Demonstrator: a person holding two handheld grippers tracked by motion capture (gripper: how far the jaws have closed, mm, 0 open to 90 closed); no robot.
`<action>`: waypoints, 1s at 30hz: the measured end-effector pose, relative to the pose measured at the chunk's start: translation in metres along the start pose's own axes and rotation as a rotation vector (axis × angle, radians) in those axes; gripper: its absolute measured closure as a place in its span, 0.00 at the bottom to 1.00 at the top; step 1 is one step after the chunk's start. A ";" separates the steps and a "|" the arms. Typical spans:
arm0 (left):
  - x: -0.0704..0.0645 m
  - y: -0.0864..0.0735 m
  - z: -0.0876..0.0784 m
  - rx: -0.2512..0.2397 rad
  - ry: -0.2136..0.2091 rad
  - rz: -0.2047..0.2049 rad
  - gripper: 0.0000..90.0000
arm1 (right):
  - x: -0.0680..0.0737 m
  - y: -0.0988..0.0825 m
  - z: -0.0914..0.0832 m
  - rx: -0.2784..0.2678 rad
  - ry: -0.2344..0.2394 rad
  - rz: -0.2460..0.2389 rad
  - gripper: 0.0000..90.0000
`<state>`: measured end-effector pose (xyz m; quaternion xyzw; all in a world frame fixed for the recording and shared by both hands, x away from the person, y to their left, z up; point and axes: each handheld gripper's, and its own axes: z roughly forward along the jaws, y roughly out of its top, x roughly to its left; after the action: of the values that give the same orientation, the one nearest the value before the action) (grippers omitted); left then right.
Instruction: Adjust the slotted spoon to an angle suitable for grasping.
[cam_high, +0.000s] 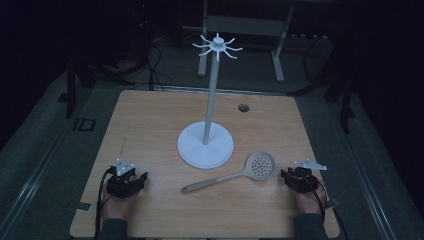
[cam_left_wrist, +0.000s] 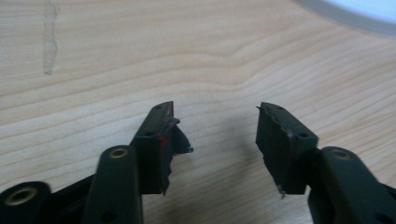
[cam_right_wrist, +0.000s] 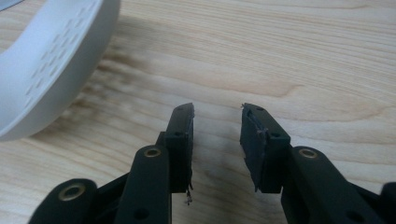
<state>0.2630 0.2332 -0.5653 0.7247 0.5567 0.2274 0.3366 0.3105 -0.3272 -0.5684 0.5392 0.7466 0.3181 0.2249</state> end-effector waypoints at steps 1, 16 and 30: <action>0.002 0.001 -0.004 -0.025 -0.007 -0.013 0.55 | 0.002 0.001 0.000 0.004 0.003 -0.018 0.73; 0.002 0.001 -0.011 -0.066 0.011 -0.019 0.52 | 0.023 0.022 -0.023 -0.045 0.049 -0.152 0.98; 0.000 0.002 -0.011 -0.071 -0.009 0.001 0.52 | 0.041 0.050 -0.031 -0.075 0.122 -0.236 1.00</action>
<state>0.2563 0.2355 -0.5566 0.7134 0.5464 0.2442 0.3645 0.3096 -0.2850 -0.5105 0.4185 0.8047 0.3495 0.2351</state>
